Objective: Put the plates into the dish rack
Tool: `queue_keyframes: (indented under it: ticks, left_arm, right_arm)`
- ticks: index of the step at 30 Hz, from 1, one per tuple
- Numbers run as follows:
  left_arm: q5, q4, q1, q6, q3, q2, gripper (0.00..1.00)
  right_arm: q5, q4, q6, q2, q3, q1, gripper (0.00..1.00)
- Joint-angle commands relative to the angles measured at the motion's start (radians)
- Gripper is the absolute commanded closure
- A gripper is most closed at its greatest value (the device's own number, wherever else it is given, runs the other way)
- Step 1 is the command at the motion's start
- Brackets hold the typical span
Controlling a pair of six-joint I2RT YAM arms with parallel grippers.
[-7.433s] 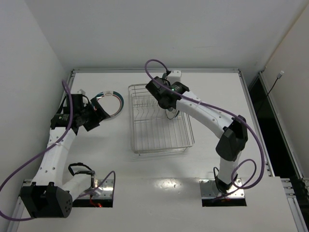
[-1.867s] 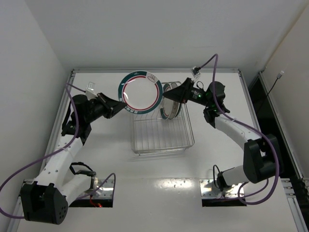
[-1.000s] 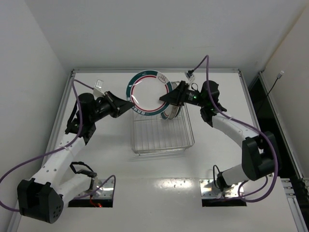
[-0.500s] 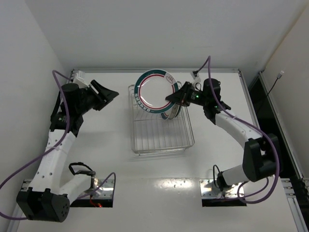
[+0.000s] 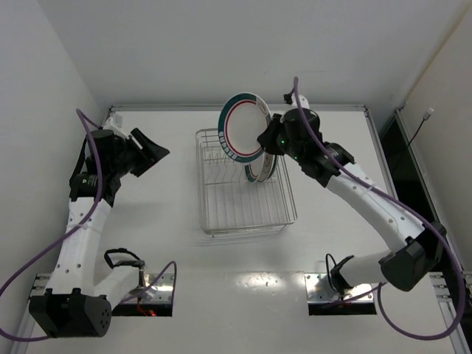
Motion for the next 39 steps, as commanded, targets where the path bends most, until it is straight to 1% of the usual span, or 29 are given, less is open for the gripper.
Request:
queue_keyframes:
  ticks: [1,2,4,5,6,7,9,10,13,17,20,21,26,33,37,39]
  left_arm:
    - [0.036,-0.004,0.023,0.02,-0.025,0.001,0.47]
    - [0.046,-0.004,0.032,0.02,-0.025,0.001,0.47]
    - [0.046,-0.004,0.032,0.02,-0.025,0.01,0.47]
    - [0.055,0.006,0.042,0.029,-0.025,0.01,0.47]
    - [0.055,0.006,0.043,0.029,-0.025,0.01,0.47]
    - [0.067,0.006,0.043,0.029,-0.025,0.019,0.47]
    - [0.067,0.006,0.043,0.029,-0.025,0.019,0.47]
    - [0.076,0.006,0.052,0.029,-0.025,0.019,0.47]
    - [0.076,-0.004,0.052,0.039,-0.025,0.028,0.47]
    - [0.076,-0.004,0.052,0.039,-0.034,0.028,0.47]
    - [0.076,-0.004,0.052,0.039,-0.034,0.019,0.47]
    - [0.076,-0.004,0.052,0.039,-0.034,0.019,0.47]
    - [0.076,-0.004,0.052,0.039,-0.034,0.019,0.47]
    - [0.076,-0.013,0.052,0.039,-0.034,0.019,0.47]
    - [0.076,-0.013,0.052,0.039,-0.043,0.019,0.47]
    - [0.076,-0.013,0.052,0.039,-0.044,0.019,0.47]
  right_arm:
    - [0.4,-0.16,-0.047,0.061,0.129,0.104,1.0]
    - [0.499,-0.182,-0.029,0.078,0.171,0.151,1.0]
    - [0.602,-0.222,0.006,0.128,0.219,0.193,1.0]
    - [0.697,-0.266,0.023,0.147,0.236,0.23,1.0]
    - [0.739,-0.292,0.06,0.168,0.253,0.244,1.0]
    - [0.82,-0.362,0.095,0.211,0.293,0.256,1.0]
    - [0.883,-0.436,0.141,0.259,0.337,0.275,1.0]
    - [0.932,-0.478,0.193,0.283,0.388,0.285,1.0]
    - [0.972,-0.584,0.238,0.366,0.455,0.295,1.0]
    - [0.973,-0.584,0.238,0.414,0.456,0.295,1.0]
    - [0.936,-0.554,0.238,0.414,0.417,0.295,1.0]
    - [0.902,-0.531,0.223,0.414,0.399,0.285,1.0]
    - [0.855,-0.478,0.192,0.443,0.359,0.285,1.0]
    - [0.801,-0.469,0.183,0.491,0.359,0.285,1.0]
    - [0.741,-0.44,0.155,0.533,0.359,0.276,1.0]
    - [0.732,-0.478,0.164,0.555,0.39,0.266,1.0]
